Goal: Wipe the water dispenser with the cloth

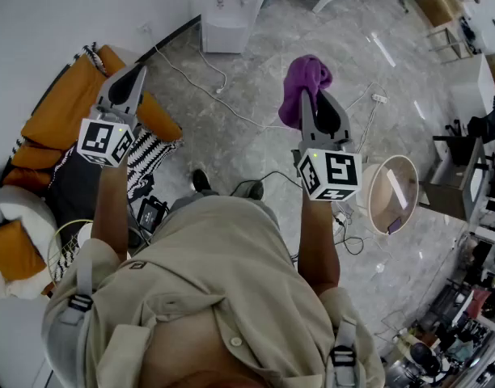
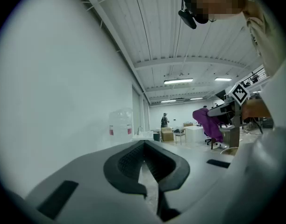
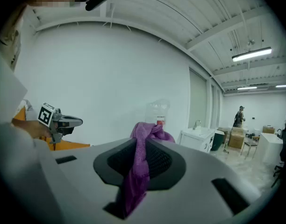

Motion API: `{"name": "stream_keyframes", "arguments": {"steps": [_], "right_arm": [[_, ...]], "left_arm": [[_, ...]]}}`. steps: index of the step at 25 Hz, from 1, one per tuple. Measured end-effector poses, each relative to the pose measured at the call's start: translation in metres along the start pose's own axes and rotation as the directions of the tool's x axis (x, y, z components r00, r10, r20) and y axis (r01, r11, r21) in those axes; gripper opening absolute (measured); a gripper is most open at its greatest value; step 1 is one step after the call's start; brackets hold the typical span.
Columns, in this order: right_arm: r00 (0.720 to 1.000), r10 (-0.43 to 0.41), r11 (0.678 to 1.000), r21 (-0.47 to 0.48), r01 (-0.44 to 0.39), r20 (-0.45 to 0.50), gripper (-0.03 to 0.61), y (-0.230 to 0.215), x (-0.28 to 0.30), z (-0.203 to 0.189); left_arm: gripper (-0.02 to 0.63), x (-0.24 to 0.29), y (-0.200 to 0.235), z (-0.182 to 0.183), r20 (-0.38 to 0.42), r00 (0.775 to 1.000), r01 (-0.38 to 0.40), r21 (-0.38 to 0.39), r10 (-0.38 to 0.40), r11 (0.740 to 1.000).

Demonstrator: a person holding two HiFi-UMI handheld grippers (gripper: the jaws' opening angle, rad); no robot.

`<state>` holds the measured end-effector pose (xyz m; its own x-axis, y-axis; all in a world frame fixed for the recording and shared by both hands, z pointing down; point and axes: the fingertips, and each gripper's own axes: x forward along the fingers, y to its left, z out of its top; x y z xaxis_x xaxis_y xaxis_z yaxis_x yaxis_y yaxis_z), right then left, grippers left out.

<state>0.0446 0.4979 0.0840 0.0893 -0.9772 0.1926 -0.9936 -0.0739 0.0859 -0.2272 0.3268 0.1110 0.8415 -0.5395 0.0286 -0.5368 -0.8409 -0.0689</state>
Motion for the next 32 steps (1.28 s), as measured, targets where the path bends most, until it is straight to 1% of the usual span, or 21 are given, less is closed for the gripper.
{"name": "stream_keyframes", "arguments": {"steps": [7,11,16,18,22,27,32], "right_arm": [[1.000,-0.016,1.000,-0.003,0.016,-0.007,0.063,0.018,0.010,-0.001],[1.000,-0.011,1.000,-0.004,0.011,-0.012,0.063,0.028,0.019,0.004],[1.000,0.002,1.000,0.007,-0.002,-0.016,0.064,0.022,0.038,0.006],[1.000,0.013,0.999,0.038,-0.013,-0.010,0.064,0.016,0.053,0.003],[0.997,0.070,0.992,0.107,-0.072,0.019,0.066,0.003,0.089,0.002],[0.989,0.142,0.981,0.127,-0.145,0.031,0.066,-0.019,0.144,0.003],[0.978,0.206,0.967,0.149,-0.207,0.022,0.066,-0.063,0.194,-0.003]], "left_arm": [[0.015,-0.005,0.013,-0.011,0.004,1.000,0.027,-0.021,-0.027,0.999],[0.015,-0.007,0.016,-0.017,-0.001,0.999,0.046,-0.039,-0.046,0.998],[0.015,0.000,0.019,-0.024,-0.012,0.999,0.032,-0.061,-0.033,0.998],[0.015,0.006,0.023,-0.028,-0.023,1.000,0.019,-0.063,-0.021,0.998],[0.015,0.018,0.036,-0.035,-0.053,0.998,-0.027,-0.054,0.024,0.998],[0.015,0.042,0.054,-0.035,-0.089,0.990,-0.114,-0.044,0.110,0.992],[0.015,0.095,0.048,-0.029,-0.110,0.982,-0.158,-0.027,0.154,0.987]]}}
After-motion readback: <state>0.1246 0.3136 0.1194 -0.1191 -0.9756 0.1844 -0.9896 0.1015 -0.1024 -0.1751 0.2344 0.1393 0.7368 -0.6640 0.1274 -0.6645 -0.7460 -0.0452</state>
